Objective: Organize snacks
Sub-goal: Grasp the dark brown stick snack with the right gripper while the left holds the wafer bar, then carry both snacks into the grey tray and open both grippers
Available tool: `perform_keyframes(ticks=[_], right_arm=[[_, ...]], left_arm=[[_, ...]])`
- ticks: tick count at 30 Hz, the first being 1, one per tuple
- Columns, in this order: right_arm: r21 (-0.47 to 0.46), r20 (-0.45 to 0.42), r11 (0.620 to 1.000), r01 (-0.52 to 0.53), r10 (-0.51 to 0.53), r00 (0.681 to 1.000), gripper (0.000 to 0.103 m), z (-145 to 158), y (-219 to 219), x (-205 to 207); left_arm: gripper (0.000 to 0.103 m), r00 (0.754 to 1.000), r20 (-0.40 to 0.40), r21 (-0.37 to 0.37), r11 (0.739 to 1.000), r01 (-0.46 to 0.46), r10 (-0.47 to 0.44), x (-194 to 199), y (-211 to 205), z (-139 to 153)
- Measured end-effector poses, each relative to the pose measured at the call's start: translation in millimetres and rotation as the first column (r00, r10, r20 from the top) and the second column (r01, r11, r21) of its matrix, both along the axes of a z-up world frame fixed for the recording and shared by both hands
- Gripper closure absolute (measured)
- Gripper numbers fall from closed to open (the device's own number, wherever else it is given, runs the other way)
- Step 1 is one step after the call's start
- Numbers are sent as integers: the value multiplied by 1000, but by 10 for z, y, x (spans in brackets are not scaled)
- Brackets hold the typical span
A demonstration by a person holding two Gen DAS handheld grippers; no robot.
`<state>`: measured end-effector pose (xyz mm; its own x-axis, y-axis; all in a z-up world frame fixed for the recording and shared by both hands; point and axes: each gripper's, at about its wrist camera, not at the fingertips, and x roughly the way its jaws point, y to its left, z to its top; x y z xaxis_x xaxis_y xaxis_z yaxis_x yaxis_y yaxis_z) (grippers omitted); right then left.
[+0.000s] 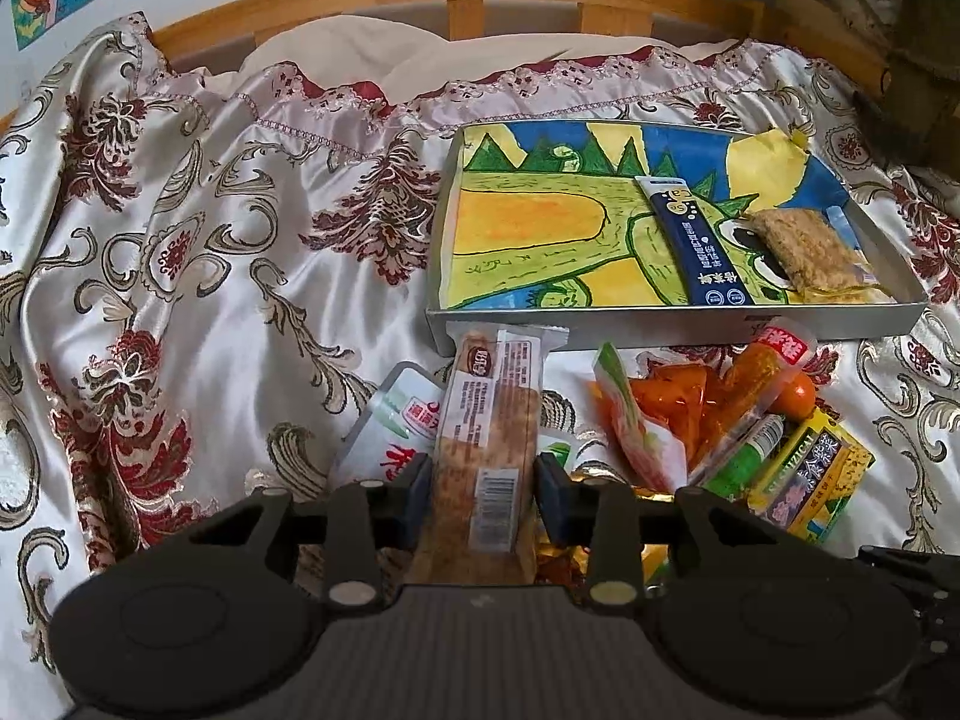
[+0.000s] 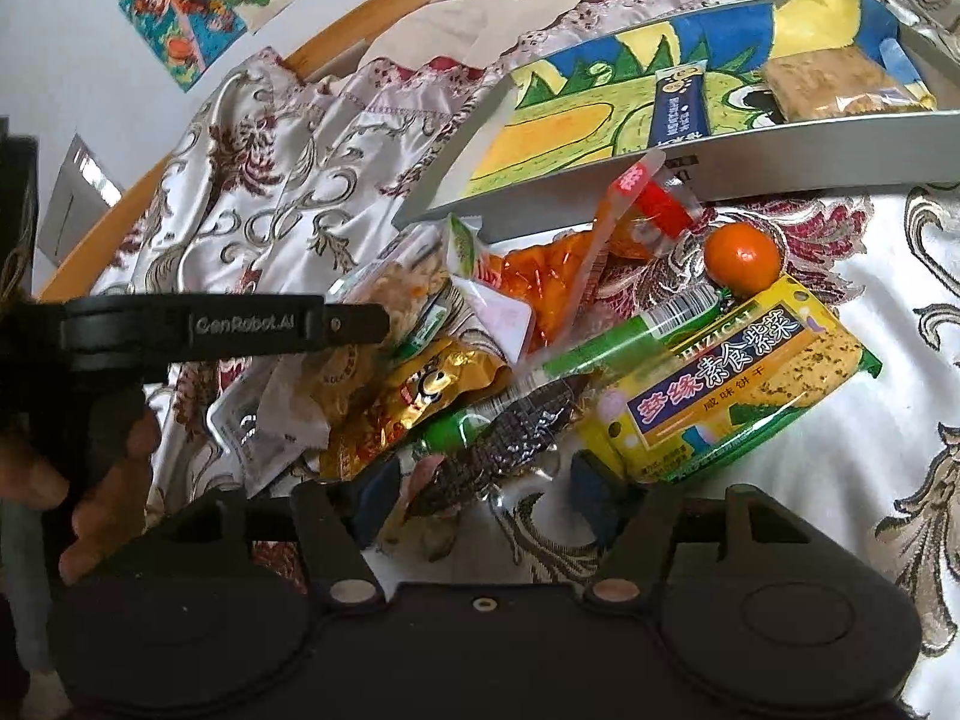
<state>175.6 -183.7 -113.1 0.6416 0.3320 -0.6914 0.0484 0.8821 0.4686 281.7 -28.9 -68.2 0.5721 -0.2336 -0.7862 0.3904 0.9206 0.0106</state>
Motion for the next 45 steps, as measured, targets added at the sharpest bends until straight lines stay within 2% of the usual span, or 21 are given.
perform_keyframes(ticks=[2, 8, 10, 13, 14, 16, 17, 19, 21, 25, 27, 34, 40, 45], right_arm=[[-9, 6, 1000, 19, -19, 1000, 59, -22, -15, 9], [-3, 46, 1000, 15, -15, 999, 70, 7, -4, -19], [19, 62, 1000, 6, -7, 998, 70, 30, 2, -29], [50, 49, 999, 11, -13, 999, 59, -14, 0, 31], [68, 39, 998, 18, -21, 999, 59, -44, 1, 63], [82, 28, 996, 31, -33, 999, 63, -90, 13, 104], [86, 26, 996, 39, -41, 999, 69, -91, 22, 114], [105, 19, 994, 43, -46, 999, 75, -63, 19, 111], [103, 20, 993, 55, -58, 998, 79, -6, 9, 84], [88, 28, 993, 81, -84, 996, 85, 133, -35, -24], [86, 34, 992, 93, -96, 995, 87, 213, -79, -107], [-1, 88, 992, 128, -127, 988, 89, 482, -175, -450], [-12, 136, 987, 161, -158, 978, 89, 645, -294, -865], [-32, 185, 983, 182, -173, 967, 89, 828, -350, -1089]], left_arm=[[63, 1000, 1, -4, 1000, -4, 4, -11, -5, 3], [64, 1000, 6, -24, 1000, -2, 2, -48, -3, 63], [64, 1000, 0, -35, 999, -3, 3, -55, 1, 82], [64, 1000, -16, -48, 999, -2, 1, -56, 1, 84], [64, 1000, -18, -45, 999, 1, -2, -51, -3, 70], [64, 1000, -23, -32, 999, 9, -10, -46, -15, 28], [64, 1000, -26, -28, 1000, 11, -12, -43, -19, 11], [65, 1000, -27, -29, 1000, 9, -10, -46, -10, 1], [65, 999, -45, -37, 999, 1, -3, -36, -2, 20], [66, 991, -134, -138, 990, -39, 20, -73, 88, 93], [66, 988, -155, -161, 986, -50, 24, -122, 122, 127], [66, 983, -180, -219, 974, -60, 20, -434, 176, 295], [66, 975, -220, -371, 922, -113, 31, -698, 339, 481], [66, 976, -211, -382, 916, -123, 43, -922, 376, 534]])
